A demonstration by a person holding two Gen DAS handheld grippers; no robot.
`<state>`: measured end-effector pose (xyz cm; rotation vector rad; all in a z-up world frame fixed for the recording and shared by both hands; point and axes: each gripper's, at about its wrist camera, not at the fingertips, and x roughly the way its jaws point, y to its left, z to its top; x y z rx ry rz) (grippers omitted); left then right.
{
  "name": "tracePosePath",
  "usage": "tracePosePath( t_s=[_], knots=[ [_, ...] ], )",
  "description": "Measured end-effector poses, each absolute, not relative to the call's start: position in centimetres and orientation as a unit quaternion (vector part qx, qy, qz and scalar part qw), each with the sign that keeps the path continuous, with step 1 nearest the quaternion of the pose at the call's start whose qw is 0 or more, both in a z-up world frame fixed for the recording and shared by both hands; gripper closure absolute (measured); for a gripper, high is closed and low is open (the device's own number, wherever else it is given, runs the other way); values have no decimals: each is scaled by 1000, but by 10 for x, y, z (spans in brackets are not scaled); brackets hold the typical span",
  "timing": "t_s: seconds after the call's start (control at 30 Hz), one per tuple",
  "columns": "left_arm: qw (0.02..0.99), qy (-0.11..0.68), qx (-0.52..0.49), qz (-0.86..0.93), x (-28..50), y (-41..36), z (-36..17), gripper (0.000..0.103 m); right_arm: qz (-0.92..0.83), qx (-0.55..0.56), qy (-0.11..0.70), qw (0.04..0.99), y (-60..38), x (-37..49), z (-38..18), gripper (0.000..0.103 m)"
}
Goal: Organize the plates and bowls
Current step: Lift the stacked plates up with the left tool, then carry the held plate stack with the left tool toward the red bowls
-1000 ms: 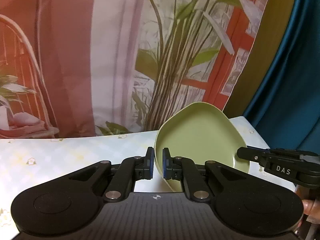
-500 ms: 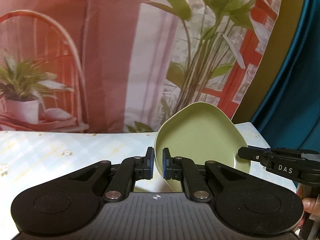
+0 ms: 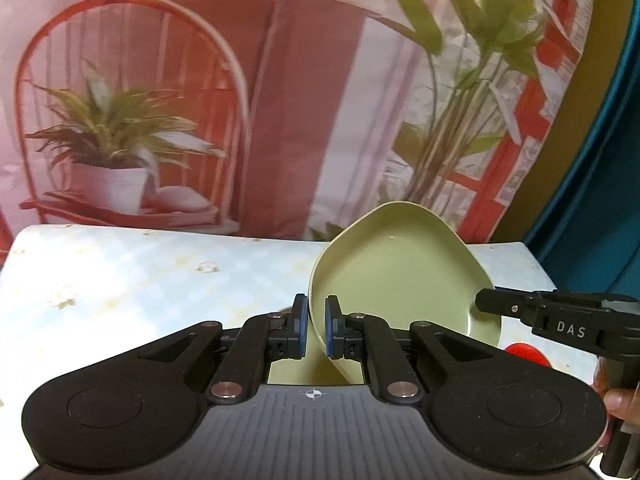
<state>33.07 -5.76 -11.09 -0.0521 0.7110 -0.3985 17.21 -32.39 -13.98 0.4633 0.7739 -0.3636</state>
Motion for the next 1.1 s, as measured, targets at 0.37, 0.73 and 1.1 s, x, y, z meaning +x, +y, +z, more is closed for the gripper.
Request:
tracePosePath(
  t_s=[0.37,0.73,1.1],
  knots=[
    [914,363,-53,-171,327,-18,-131,93,-146,206,400,881,-295,212,-151,98],
    [896,406,-67,-168,319,-10,-176,93,-127,168,445,870,-284,230,-175,98],
    [890,420,-56,-169,315,-13,-191,92,-125,137,468,864,-279,242,-192,98]
  ],
)
